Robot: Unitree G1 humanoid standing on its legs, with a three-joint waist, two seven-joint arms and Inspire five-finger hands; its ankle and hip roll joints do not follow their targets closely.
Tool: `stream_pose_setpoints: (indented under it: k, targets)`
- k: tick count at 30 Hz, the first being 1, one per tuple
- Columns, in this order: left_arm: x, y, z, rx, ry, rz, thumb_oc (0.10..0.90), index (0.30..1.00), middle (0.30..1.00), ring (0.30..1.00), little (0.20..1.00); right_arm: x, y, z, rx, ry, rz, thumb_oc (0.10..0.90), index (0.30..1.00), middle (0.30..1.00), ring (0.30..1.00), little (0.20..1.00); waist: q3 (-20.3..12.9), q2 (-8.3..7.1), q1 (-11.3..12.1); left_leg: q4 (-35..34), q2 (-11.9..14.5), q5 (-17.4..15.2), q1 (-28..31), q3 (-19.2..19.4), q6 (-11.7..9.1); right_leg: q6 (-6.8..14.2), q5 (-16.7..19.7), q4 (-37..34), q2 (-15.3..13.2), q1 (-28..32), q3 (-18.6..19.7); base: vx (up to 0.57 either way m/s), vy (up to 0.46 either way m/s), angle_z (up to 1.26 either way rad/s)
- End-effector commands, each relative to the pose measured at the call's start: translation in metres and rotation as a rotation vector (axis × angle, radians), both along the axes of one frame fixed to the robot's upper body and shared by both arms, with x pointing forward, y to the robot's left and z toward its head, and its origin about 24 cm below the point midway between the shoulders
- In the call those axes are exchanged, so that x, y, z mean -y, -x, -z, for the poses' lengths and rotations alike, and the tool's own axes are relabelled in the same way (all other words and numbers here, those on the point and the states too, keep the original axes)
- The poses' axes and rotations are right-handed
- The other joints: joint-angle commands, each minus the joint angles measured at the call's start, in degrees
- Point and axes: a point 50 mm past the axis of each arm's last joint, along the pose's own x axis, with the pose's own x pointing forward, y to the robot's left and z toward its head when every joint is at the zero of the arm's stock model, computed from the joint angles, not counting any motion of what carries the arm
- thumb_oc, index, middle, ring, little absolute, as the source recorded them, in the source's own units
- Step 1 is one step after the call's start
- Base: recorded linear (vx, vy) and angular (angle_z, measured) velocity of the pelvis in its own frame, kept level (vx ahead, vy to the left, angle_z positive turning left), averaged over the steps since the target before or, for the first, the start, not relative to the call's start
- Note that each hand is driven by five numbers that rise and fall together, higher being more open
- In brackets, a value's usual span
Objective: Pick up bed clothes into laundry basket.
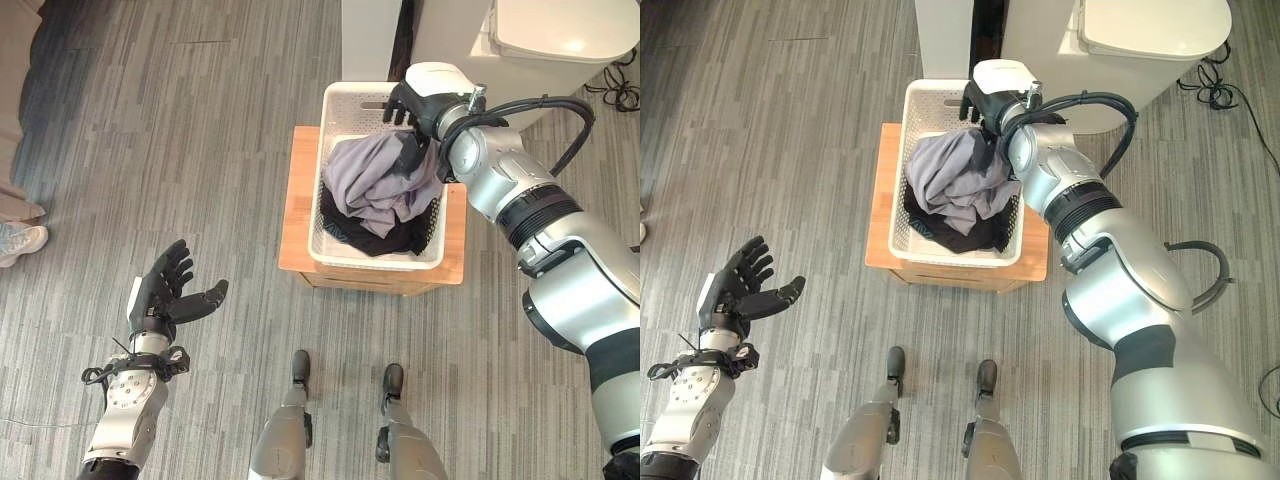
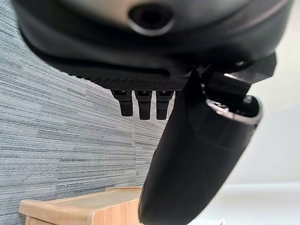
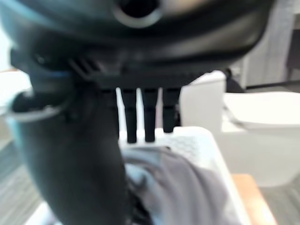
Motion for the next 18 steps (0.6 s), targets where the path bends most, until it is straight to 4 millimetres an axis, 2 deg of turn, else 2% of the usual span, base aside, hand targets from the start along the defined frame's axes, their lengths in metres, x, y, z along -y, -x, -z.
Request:
stream_pose_setpoints:
  k: [1,4,5,10,14,15,17,18]
  targets:
    - [-0.010,0.001,-0.033,0.161,-0.107,-0.001,0.800,0.900,0.900,0.900,0.900,-0.057,0.020,-0.052,0.178,0.059,-0.201,0.800,0.900,0.900,0.900,0.900,-2.85,-2.69,-0.60,0.26,-2.74,-4.20,0.02,0.09,0.14,1.98,-10.36,5.11,-3.25,1.44,4.87,0.00,0.000,0.00]
    - [-0.008,-0.001,-0.036,0.163,-0.113,0.016,0.800,0.900,0.900,0.900,0.900,-0.076,0.023,-0.047,0.134,0.057,-0.253,0.800,0.900,0.900,0.900,0.900,-3.60,-3.02,-0.60,0.31,-2.79,-4.42,0.46,0.04,0.18,1.94,-10.55,5.28,-3.46,1.93,4.76,0.00,0.000,0.00]
    - [-0.008,-0.001,-0.036,0.163,-0.112,0.015,0.800,0.900,0.900,0.900,0.900,-0.077,0.022,-0.047,0.134,0.058,-0.254,0.800,0.900,0.900,0.900,0.900,-3.58,-3.00,-0.64,0.31,-2.79,-4.43,0.47,0.04,0.19,1.94,-10.55,5.27,-3.47,1.95,4.76,0.00,0.000,0.00]
    - [-0.004,-0.005,-0.039,0.164,-0.131,0.066,0.800,0.900,0.900,0.900,0.900,-0.061,0.014,-0.041,0.092,0.075,-0.187,0.800,0.900,0.900,0.900,0.900,-5.20,-3.21,-0.18,0.39,-2.95,-4.78,1.48,-0.32,0.17,2.13,-10.80,5.15,-3.69,3.42,4.11,0.00,-0.001,0.05]
    - [0.000,-0.010,-0.040,0.163,-0.141,0.107,0.800,0.900,0.900,0.900,0.900,-0.052,0.013,-0.041,0.074,-0.011,-0.196,0.800,0.900,0.900,0.900,0.900,-6.75,-3.41,-0.08,0.51,-3.05,-5.16,2.55,-0.45,0.27,2.24,-11.04,5.21,-3.78,4.72,3.80,0.00,0.001,0.01]
    - [0.002,-0.012,-0.042,0.166,-0.152,0.121,0.800,0.900,0.900,0.900,0.900,-0.052,0.015,-0.043,0.073,-0.049,-0.225,0.800,0.900,0.900,0.900,0.900,-7.23,-3.50,-0.34,0.53,-3.11,-5.31,3.01,-0.43,0.30,2.27,-11.10,5.21,-3.73,5.14,3.76,0.00,0.000,0.00]
    - [0.001,-0.014,-0.044,0.162,-0.163,0.134,0.800,0.900,0.900,0.900,0.900,-0.051,0.025,-0.061,0.110,-0.163,-0.291,0.800,0.900,0.900,0.900,0.900,-8.72,-3.91,-1.05,0.61,-2.93,-5.69,4.13,-0.22,0.39,2.39,-11.13,5.06,-3.75,6.12,3.76,0.00,0.000,0.00]
    - [0.001,-0.015,-0.046,0.168,-0.164,0.136,0.800,0.900,0.900,0.900,0.900,-0.040,0.026,-0.063,0.118,-0.217,-0.293,0.800,0.900,0.900,0.900,0.900,-9.31,-4.01,-1.46,0.63,-2.93,-5.84,4.67,0.02,0.42,2.46,-11.09,5.07,-3.69,6.52,3.68,0.00,0.000,0.00]
